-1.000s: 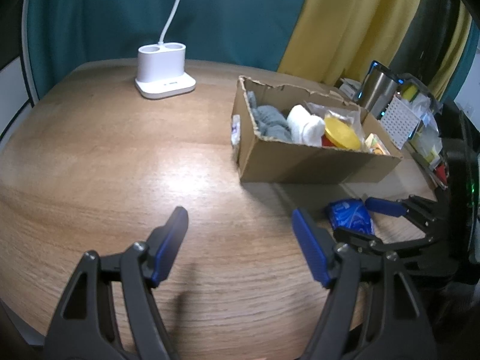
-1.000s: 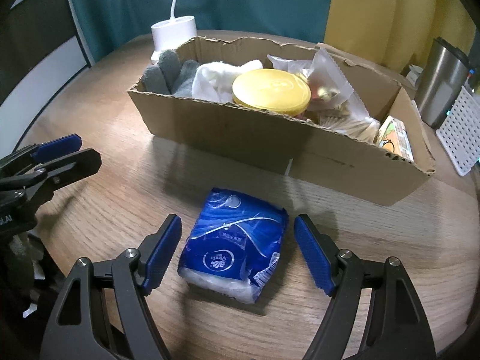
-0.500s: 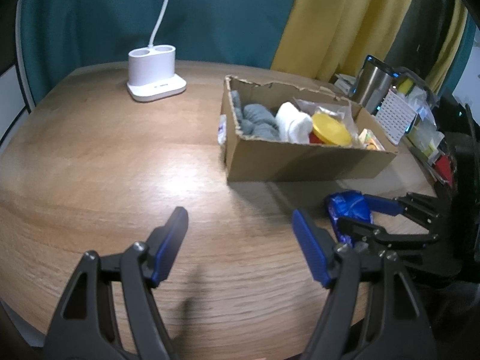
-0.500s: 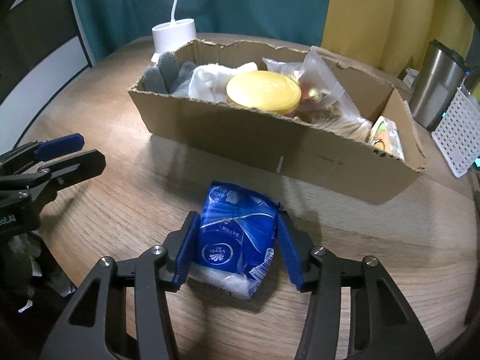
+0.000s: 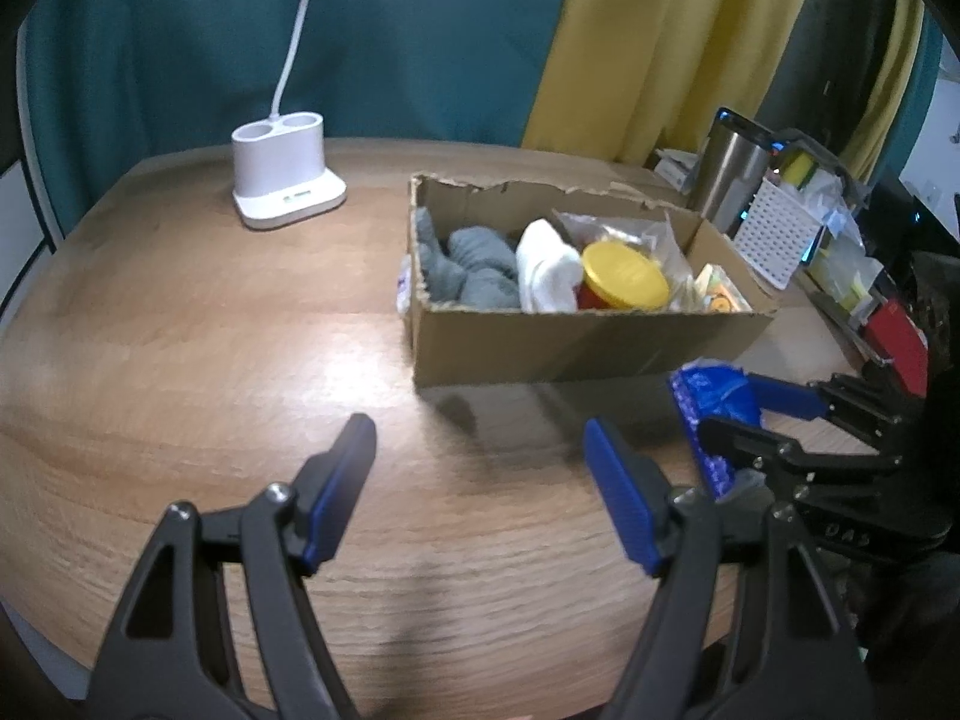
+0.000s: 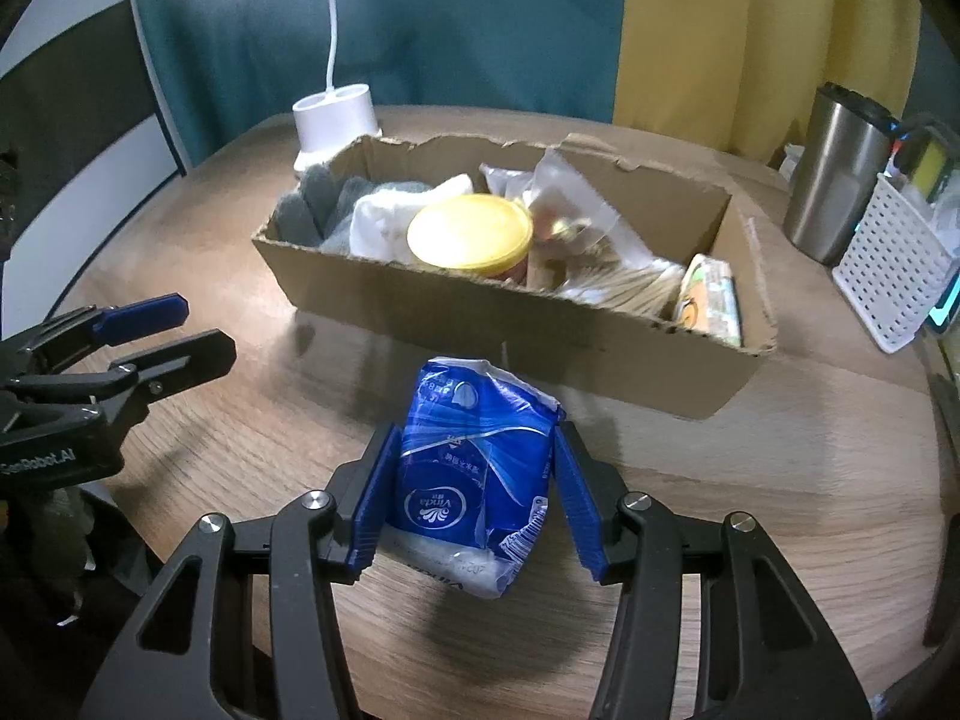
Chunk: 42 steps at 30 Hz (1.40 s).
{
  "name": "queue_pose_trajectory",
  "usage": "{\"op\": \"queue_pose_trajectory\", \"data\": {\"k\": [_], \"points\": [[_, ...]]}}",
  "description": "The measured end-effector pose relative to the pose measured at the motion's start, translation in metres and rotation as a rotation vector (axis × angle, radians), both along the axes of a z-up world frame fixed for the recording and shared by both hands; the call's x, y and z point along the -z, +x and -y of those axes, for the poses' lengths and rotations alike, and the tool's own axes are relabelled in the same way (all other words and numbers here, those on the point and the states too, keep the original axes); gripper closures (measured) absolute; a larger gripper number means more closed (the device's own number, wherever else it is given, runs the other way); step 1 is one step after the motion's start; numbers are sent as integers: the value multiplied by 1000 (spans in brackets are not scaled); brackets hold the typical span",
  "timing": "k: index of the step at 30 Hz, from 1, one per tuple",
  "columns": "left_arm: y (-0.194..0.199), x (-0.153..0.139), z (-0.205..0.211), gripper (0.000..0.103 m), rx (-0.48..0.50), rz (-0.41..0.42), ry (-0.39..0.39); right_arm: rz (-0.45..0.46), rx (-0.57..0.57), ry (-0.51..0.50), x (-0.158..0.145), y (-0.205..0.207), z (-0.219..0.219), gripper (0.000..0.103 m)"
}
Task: Organize objects
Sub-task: 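Carry the blue packet with the right tool over the box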
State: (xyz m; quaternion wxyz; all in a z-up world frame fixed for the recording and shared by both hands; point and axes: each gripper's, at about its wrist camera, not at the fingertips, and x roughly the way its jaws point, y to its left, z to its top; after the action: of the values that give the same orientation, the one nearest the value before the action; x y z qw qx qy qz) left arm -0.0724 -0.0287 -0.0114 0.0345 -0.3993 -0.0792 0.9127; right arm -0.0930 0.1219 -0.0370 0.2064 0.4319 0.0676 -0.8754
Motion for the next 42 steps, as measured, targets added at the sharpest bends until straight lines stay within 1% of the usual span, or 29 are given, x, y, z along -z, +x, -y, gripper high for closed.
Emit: {"op": "queue_pose_trajectory", "data": {"k": [24, 42], "points": [[-13, -22, -24, 30, 13, -42, -10, -73, 42, -29, -39, -2, -41, 49], [-32, -32, -31, 29, 10, -55, -16, -90, 48, -39, -49, -25, -57, 49]]}}
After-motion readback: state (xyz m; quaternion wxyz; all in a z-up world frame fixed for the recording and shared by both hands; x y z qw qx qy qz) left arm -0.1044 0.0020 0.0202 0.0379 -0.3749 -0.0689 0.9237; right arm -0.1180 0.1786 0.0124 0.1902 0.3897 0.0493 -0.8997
